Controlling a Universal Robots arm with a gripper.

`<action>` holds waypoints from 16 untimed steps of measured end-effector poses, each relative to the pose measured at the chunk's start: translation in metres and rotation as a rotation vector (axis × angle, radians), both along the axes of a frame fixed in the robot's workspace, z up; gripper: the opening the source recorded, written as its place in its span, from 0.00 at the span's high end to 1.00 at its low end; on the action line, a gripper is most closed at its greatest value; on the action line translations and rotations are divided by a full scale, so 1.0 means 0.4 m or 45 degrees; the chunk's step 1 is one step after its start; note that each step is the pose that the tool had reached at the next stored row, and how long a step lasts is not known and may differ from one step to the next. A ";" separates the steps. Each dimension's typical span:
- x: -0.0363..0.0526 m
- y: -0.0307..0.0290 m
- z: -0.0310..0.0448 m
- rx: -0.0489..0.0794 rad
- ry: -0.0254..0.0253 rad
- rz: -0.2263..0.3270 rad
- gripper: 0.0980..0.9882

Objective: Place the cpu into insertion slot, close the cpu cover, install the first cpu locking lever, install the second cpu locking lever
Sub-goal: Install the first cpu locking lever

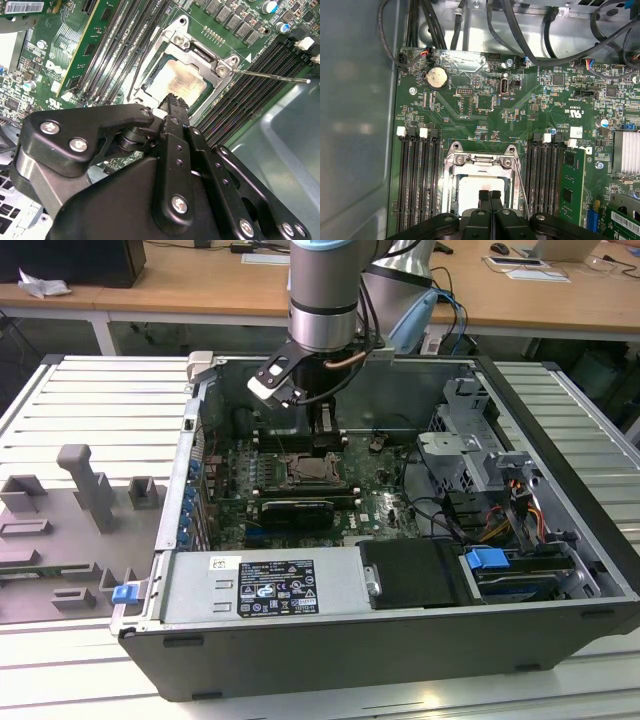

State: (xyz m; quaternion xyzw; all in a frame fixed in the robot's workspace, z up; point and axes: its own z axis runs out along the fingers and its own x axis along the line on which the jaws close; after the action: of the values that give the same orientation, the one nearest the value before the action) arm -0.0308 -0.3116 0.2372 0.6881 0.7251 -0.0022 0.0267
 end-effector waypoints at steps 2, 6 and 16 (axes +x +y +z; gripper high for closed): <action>0.000 0.000 0.002 -0.001 0.0004 0.000 0.99; 0.000 0.000 0.018 -0.005 0.0001 0.000 0.99; 0.000 0.000 0.074 -0.012 0.0000 -0.001 0.99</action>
State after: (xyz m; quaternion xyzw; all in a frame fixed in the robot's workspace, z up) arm -0.0308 -0.3115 0.2667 0.6882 0.7249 -0.0058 0.0301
